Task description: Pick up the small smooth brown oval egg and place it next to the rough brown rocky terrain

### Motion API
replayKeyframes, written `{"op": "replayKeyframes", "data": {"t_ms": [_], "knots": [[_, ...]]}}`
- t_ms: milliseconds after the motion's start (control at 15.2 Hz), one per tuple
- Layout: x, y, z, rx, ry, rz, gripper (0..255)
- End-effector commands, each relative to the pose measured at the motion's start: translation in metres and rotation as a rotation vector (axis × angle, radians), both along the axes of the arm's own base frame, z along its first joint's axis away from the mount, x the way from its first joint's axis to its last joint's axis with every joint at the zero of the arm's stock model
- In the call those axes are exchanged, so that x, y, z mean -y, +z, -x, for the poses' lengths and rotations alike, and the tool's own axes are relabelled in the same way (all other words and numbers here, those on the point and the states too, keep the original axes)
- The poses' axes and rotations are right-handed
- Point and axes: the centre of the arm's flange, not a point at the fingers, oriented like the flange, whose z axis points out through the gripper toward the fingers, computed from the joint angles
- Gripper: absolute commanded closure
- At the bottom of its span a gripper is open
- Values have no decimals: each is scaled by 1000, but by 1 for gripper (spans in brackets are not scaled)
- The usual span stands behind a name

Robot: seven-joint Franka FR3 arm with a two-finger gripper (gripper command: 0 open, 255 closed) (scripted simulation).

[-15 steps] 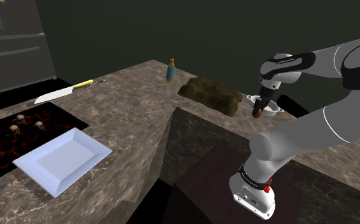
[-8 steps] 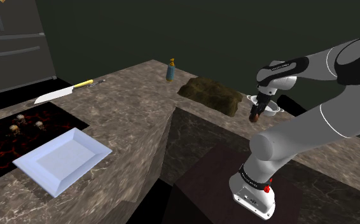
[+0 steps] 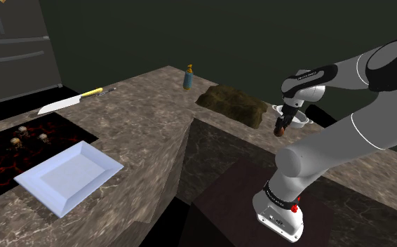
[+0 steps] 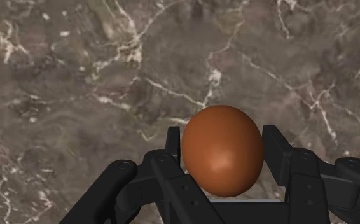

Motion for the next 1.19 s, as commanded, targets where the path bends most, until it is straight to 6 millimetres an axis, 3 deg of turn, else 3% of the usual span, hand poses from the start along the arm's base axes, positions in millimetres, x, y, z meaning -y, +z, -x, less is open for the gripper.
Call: {"op": "replayKeyframes", "data": {"t_ms": [0, 66, 396, 660, 1122], "knots": [[0, 0, 0, 0, 0, 0, 255], [0, 0, 0, 0, 0, 0, 0], [0, 0, 0, 0, 0, 0, 0], [5, 49, -5, 0, 0, 0, 0], [5, 49, -5, 0, 0, 0, 0]]}}
